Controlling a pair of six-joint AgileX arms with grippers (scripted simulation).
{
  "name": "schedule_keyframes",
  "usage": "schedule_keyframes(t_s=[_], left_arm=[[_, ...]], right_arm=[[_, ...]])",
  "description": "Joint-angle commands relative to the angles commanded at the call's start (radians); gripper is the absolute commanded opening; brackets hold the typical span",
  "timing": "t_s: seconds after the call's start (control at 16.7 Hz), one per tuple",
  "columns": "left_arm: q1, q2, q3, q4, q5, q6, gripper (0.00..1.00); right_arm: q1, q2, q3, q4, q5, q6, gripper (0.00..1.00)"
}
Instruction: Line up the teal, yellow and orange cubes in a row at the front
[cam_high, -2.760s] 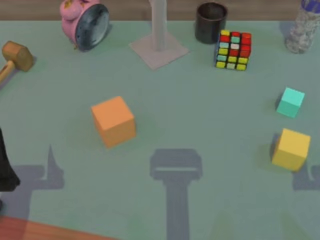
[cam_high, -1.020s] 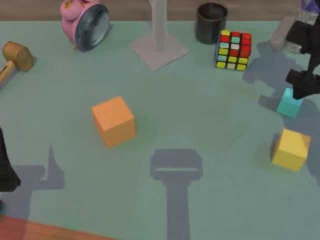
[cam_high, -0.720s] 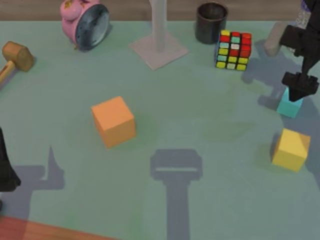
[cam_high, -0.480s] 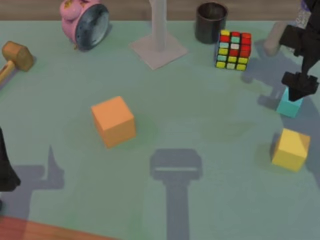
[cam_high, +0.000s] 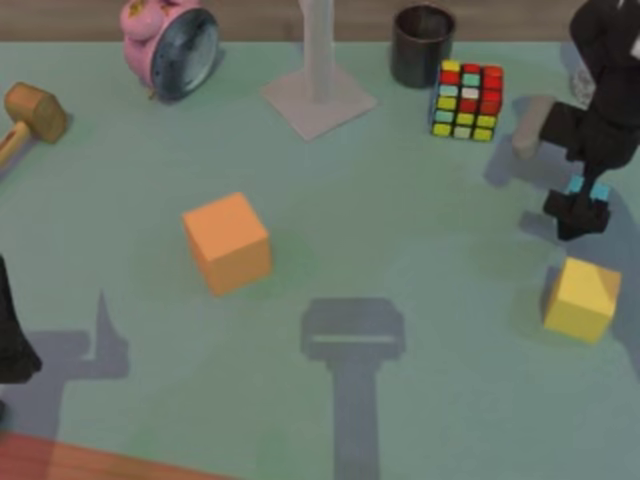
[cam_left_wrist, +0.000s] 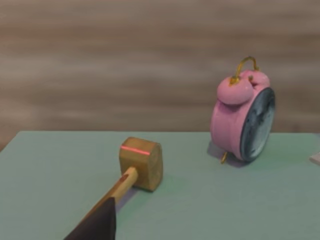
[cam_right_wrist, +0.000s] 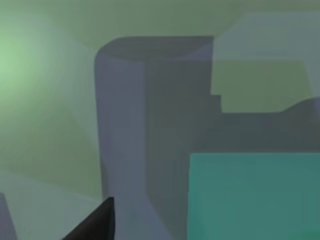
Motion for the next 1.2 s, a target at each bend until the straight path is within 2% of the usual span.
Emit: schedule_keyframes(t_s=[0.36, 1.14, 1.2], left_arm=[[0.0, 0.0, 0.0, 0.0, 0.0, 0.0, 1.0], [0.0, 0.0, 0.0, 0.0, 0.0, 0.0, 1.0], [0.0, 0.0, 0.0, 0.0, 0.0, 0.0, 1.0]], right_arm=[[0.001, 0.018, -0.046, 0.055, 0.0, 0.0, 1.0], [0.001, 0.018, -0.046, 0.055, 0.0, 0.0, 0.02], [0.001, 0.018, -0.046, 0.055, 0.0, 0.0, 0.0]])
